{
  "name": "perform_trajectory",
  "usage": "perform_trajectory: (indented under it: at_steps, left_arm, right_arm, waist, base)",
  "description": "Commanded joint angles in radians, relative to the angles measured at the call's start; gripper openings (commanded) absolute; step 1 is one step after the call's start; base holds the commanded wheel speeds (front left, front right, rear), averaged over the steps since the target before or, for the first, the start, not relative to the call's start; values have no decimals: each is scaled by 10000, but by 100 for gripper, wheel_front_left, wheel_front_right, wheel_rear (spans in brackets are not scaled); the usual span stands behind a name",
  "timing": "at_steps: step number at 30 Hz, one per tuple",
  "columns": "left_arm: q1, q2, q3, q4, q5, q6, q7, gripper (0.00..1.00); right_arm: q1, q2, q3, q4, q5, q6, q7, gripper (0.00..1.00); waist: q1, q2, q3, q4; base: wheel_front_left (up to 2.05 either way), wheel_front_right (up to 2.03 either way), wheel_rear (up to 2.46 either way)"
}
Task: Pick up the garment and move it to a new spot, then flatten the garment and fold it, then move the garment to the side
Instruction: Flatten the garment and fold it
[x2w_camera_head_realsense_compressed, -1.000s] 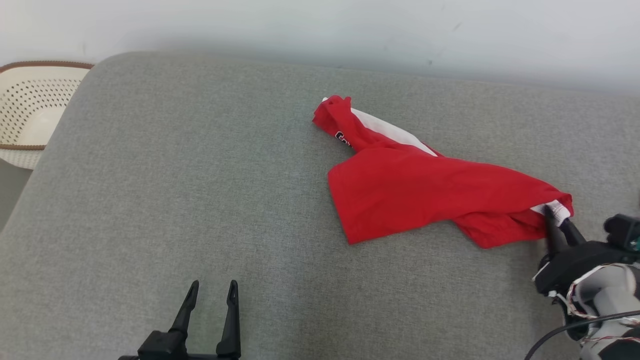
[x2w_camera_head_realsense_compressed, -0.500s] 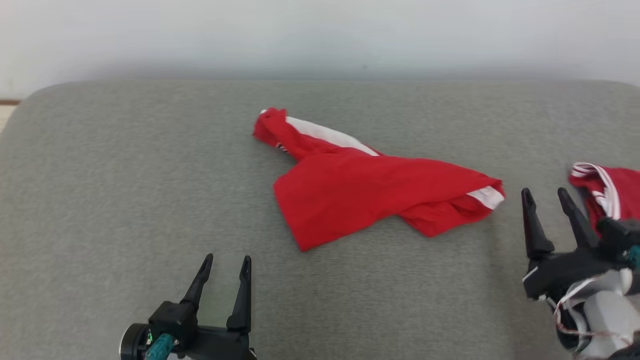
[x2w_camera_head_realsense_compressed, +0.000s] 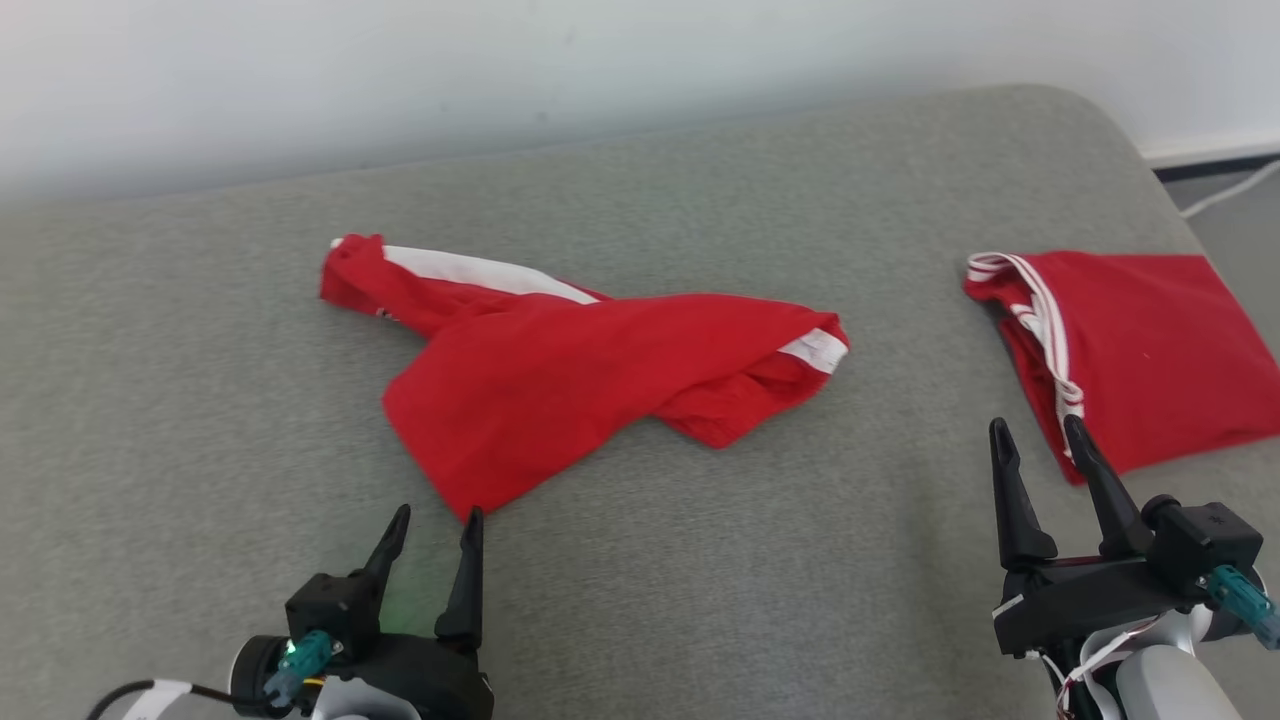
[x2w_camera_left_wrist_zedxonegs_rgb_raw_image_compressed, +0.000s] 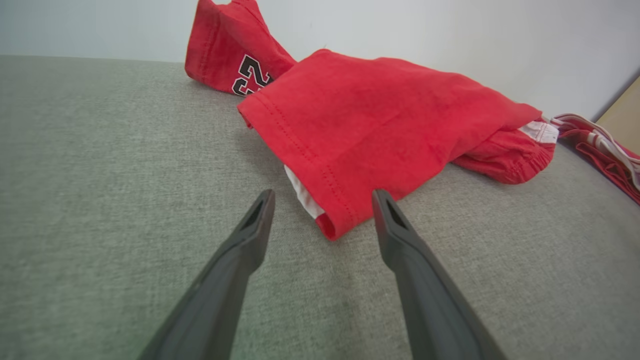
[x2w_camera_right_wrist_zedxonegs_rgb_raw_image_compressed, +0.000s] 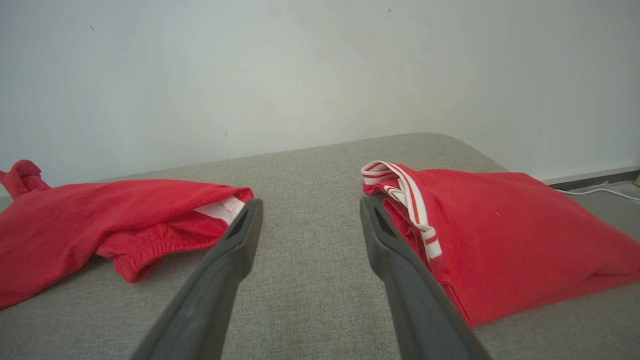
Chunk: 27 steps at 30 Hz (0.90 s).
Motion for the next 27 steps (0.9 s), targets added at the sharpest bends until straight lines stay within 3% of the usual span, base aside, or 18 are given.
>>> perform_trajectory:
  at_steps: [1,15,16,17,18,19,20,27]
  left_arm:
    - [-133,10,79,166,-107,-26,-34,100]
    - [-360,11,693,581,-310,-300,-34,100]
    - [-367,11,693,529,-272,-335,-34,95]
    - [-379,11,686,413,-159,-408,-34,67]
    - [-401,8,698,288,-73,-450,-34,46]
    - [-417,10,694,192,-16,-547,-34,9]
    - [-447,10,679,65,113,-641,-34,0]
    - [-840,10,1160,-1136,812,-879,-35,0]
  right_arm:
    - [28,-7,-30,-40,-17,0,-37,100]
    - [-119,68,-116,-74,-88,0,-37,100]
    - [-138,78,-109,-68,-104,0,-37,100]
    - [-153,80,-90,-62,-123,0,-37,100]
    - [-165,86,-80,-55,-124,0,-37,100]
    - [-169,93,-76,-48,-105,0,-37,100]
    - [-162,95,-86,-42,-101,0,-37,100]
    - [-87,137,-139,145,16,0,-39,100]
  waist:
    - [0,0,331,-587]
    - [0,0,519,-983]
    - [0,0,534,-978]
    - [0,0,548,-971]
    - [0,0,563,-964]
    - [0,0,579,-957]
    - [0,0,602,-942]
    - [0,0,714,-788]
  base:
    - [0,0,0]
    - [0,0,0]
    - [0,0,0]
    - [0,0,0]
    - [0,0,0]
    - [0,0,0]
    - [0,0,0]
    - [0,0,0]
